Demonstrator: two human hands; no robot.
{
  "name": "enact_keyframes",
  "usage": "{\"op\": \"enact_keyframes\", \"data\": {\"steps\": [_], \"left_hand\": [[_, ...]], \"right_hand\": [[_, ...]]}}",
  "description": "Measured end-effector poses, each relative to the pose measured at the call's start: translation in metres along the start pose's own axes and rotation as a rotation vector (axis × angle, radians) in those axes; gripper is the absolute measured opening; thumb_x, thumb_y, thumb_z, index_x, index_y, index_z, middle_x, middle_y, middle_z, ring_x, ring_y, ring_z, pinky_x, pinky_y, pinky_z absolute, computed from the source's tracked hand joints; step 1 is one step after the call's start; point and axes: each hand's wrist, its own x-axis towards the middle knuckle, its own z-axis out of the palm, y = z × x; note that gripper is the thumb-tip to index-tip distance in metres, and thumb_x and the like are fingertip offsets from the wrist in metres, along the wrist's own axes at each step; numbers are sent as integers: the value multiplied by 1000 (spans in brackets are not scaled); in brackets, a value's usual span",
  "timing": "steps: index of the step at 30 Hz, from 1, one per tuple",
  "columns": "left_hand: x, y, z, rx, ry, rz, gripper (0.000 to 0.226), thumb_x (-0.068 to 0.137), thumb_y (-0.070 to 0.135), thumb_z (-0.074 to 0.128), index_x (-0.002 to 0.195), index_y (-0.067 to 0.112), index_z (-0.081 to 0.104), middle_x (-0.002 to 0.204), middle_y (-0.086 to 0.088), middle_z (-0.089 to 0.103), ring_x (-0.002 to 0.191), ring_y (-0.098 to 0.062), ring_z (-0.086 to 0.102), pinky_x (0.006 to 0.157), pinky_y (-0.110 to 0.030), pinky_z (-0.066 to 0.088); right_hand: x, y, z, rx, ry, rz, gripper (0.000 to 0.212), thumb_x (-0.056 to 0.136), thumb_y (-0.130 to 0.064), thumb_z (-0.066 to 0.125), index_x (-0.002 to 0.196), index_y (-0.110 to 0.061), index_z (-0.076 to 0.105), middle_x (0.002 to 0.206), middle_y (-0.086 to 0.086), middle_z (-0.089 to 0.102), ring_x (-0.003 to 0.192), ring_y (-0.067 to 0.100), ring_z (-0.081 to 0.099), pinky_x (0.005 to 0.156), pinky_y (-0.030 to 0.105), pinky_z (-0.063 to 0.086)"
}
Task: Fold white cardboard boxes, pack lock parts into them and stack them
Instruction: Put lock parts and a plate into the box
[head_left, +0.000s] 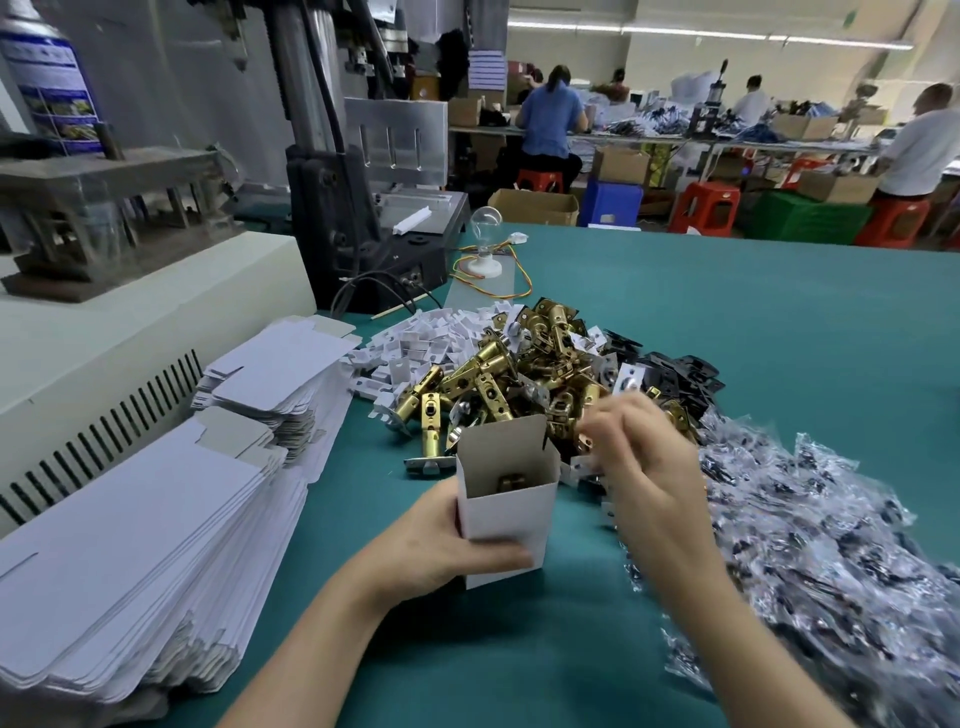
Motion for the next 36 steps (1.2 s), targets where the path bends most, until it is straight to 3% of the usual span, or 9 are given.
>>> {"op": "enact_keyframes", "data": {"steps": [5, 9, 11, 15, 17, 22, 27, 31, 36], "left_hand": [[1, 7, -5, 153, 145, 101, 63, 69, 32, 96, 125, 42, 67, 122, 5, 73, 117, -14, 68, 96, -34, 57], [-1, 23, -24, 409, 151, 125, 71, 63, 74, 83, 126, 45, 68, 124, 9, 67, 111, -10, 63, 95, -35, 52], [2, 32, -38, 129, 292, 89, 82, 61, 99, 60, 107, 34, 79, 104, 7, 73, 87, -8, 63, 73, -25, 45], [31, 38, -68, 119, 749, 106, 24, 99, 49, 60, 104, 32, 76, 99, 11, 76, 85, -2, 64, 77, -28, 47], [58, 34, -82, 300, 872, -27, 21, 103, 26, 60, 117, 34, 73, 109, 12, 71, 98, -7, 65, 92, -37, 52], [100, 20, -109, 649, 756, -272, 40, 105, 13, 51, 141, 21, 66, 149, -7, 59, 123, -34, 63, 106, -51, 52], [115, 22, -118, 980, 659, -339, 33, 104, 18, 53, 127, 29, 74, 130, -7, 72, 91, -30, 68, 82, -38, 57], [117, 20, -119, 1105, 667, -268, 18, 98, 18, 67, 108, 30, 75, 109, 3, 77, 100, -23, 67, 84, -39, 57], [108, 17, -119, 1201, 725, -196, 18, 99, 12, 68, 109, 26, 74, 105, 1, 75, 99, -26, 65, 76, -35, 50]], "right_hand": [[-32, 19, 35, 178, -195, 245, 71, 74, -87, 59, 129, -42, 50, 120, -15, 66, 113, 11, 65, 93, 32, 53], [-32, 26, 43, 175, -161, 201, 50, 84, -54, 74, 127, -39, 54, 117, -16, 70, 109, 10, 68, 89, 32, 56], [-34, 31, 38, 183, -150, 189, 39, 84, -42, 76, 118, -40, 58, 111, -15, 73, 103, 9, 70, 85, 29, 57], [-35, 32, 37, 167, -173, 192, 36, 84, -45, 76, 115, -38, 60, 109, -16, 73, 102, 10, 70, 82, 22, 55], [-35, 33, 37, 168, -171, 205, 39, 83, -48, 75, 117, -35, 61, 110, -16, 73, 104, 11, 70, 83, 23, 56], [-34, 34, 36, 184, -172, 236, 41, 82, -48, 76, 118, -34, 60, 111, -18, 73, 105, 8, 69, 84, 22, 54], [-32, 35, 38, 174, -170, 255, 48, 80, -54, 76, 120, -33, 59, 110, -15, 74, 106, 11, 69, 88, 35, 56], [-32, 34, 37, 192, -168, 243, 42, 82, -47, 78, 118, -35, 60, 111, -20, 73, 106, 4, 69, 85, 18, 53], [-32, 34, 36, 201, -169, 238, 43, 81, -47, 78, 117, -33, 60, 111, -20, 74, 105, 5, 70, 85, 19, 53]]}}
